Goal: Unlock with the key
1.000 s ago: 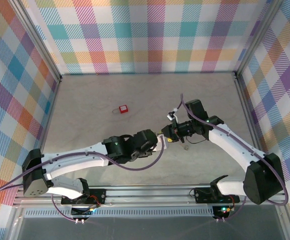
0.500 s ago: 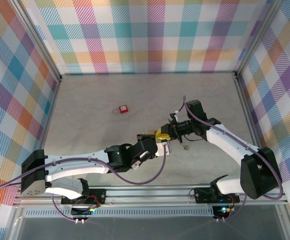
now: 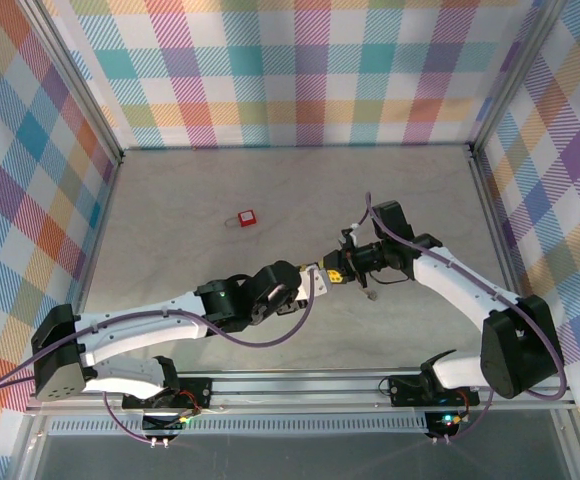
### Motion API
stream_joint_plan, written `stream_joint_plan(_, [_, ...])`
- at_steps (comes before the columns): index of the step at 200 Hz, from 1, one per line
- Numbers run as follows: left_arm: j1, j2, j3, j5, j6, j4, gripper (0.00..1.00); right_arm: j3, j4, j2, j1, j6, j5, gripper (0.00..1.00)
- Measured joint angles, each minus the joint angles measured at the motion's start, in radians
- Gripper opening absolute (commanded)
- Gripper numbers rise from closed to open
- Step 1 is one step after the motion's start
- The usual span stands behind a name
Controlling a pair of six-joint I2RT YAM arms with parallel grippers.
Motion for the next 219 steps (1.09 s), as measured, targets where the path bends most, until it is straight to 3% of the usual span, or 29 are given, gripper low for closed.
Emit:
stream_joint_plan(24, [0.050, 0.006, 0.015, 0.084, -0.071, -0.031, 0.02, 0.018, -0.047, -0.003, 0.000, -0.052, 0.026, 0.01])
stream_joint_plan(70, [0.312, -0.098, 0.019, 0.324, -0.406, -0.006, 0.50, 0.018, -0.129, -0.030, -0.002, -0.172, 0.103, 0.00])
stream_joint_plan(90, [0.357, -0.160, 0.014, 0.392, -0.603, 0.031, 0.62, 0.018, -0.137, -0.064, -0.002, -0.232, 0.138, 0.00])
stream_joint_plan(156, [0.399, -0.110, -0.089, 0.527, -1.290, 0.174, 0.65, 0.095, -0.093, -0.174, -0.002, -0.443, 0.199, 0.00])
stream_joint_plan(187, [0.406, -0.070, -0.148, 0.550, -1.527, 0.305, 0.65, 0.100, -0.042, -0.194, -0.002, -0.487, 0.217, 0.00])
stream_joint_plan(219, [0.406, -0.069, -0.163, 0.550, -1.669, 0.449, 0.65, 0.100, -0.023, -0.194, 0.006, -0.491, 0.230, 0.00])
